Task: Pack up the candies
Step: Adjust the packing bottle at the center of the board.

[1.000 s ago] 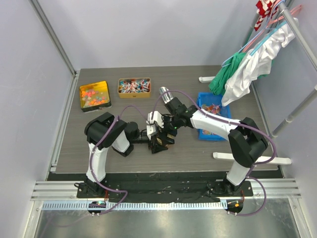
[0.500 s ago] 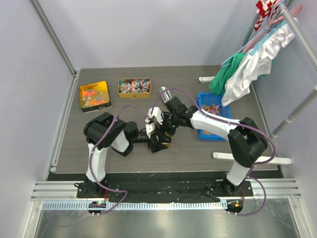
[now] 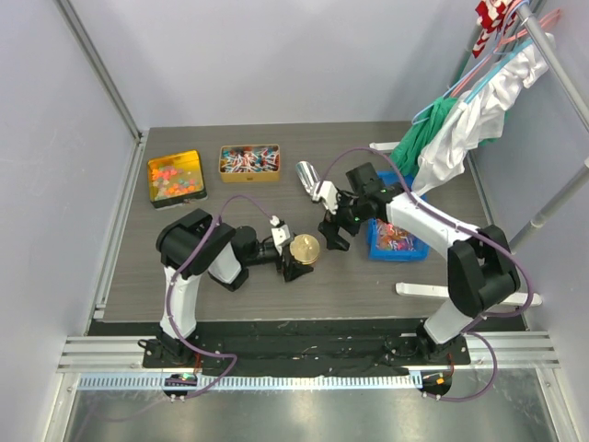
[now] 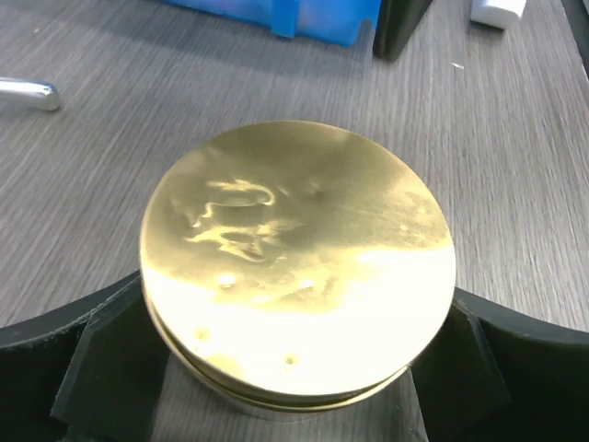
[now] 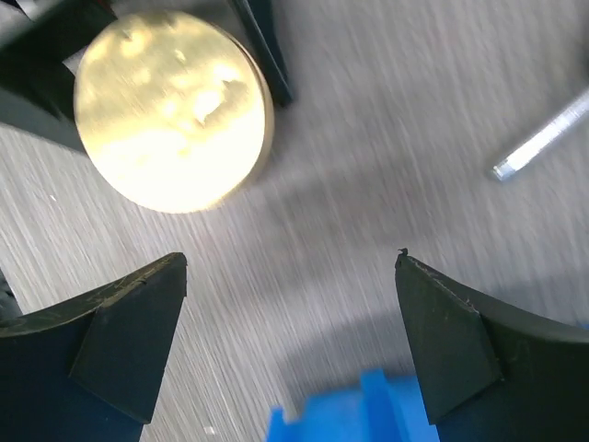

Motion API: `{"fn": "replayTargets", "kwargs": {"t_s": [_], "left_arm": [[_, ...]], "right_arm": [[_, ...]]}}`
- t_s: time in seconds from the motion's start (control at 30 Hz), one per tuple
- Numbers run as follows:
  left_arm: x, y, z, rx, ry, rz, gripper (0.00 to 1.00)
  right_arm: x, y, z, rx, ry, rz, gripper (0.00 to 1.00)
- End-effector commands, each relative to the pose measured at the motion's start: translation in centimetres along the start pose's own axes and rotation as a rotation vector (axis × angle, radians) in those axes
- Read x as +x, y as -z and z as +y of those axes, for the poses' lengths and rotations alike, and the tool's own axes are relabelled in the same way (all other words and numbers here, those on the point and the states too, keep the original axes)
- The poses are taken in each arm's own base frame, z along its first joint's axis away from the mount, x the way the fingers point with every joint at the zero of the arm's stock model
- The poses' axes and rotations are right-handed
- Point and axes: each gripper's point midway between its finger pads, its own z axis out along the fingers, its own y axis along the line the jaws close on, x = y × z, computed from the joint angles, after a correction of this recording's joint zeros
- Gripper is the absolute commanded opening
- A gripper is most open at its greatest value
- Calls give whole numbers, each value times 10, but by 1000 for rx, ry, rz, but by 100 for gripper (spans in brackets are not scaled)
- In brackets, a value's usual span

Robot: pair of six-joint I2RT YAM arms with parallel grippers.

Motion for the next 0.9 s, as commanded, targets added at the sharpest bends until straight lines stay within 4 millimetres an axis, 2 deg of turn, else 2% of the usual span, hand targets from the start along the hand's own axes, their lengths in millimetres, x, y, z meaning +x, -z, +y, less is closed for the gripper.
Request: {"fn": "replayTargets", "kwargs": {"t_s": [0.0, 0.17, 0.27, 0.33, 0.37, 0.43, 0.47, 0.5, 0.57, 0.63, 0.7, 0.77, 0.87], "left_arm": [[-30, 2, 26, -110, -22, -113, 100], [-31, 6, 30, -131, 14, -119, 100], [-34, 8, 18, -80, 30, -121, 100], [-38, 11, 6, -28, 37, -123, 100], [-39, 13, -9, 49, 31, -120, 100], [-40, 16, -21, 115, 39, -116, 100], [-39, 19, -36, 204, 62, -108, 100], [-42, 19, -41, 249, 75, -108, 100], [-45, 31, -66, 414, 106, -87, 100], [-53, 40, -77, 497, 100, -82, 100], [-52, 47, -81, 505, 87, -80, 100], [-41, 49, -74, 429, 81, -81, 100], [-38, 45, -69, 437, 36, -88, 100]], "right_arm": [[-14, 32, -4, 40, 93, -39, 100], [-17, 46, -7, 69, 105, -72, 100], [-17, 53, -8, 85, 109, -84, 99], [-19, 57, -8, 90, 116, -96, 100], [-20, 59, -6, 91, 120, -104, 100], [-22, 62, -5, 95, 112, -108, 100], [-25, 66, -4, 99, 115, -117, 100], [-25, 69, -3, 98, 114, -112, 100], [-30, 77, -2, 109, 121, -125, 100], [-29, 82, 3, 104, 117, -121, 100], [-30, 88, 8, 105, 119, -127, 100], [-28, 91, 14, 96, 109, -134, 100], [-30, 98, 23, 92, 120, -164, 100]]}}
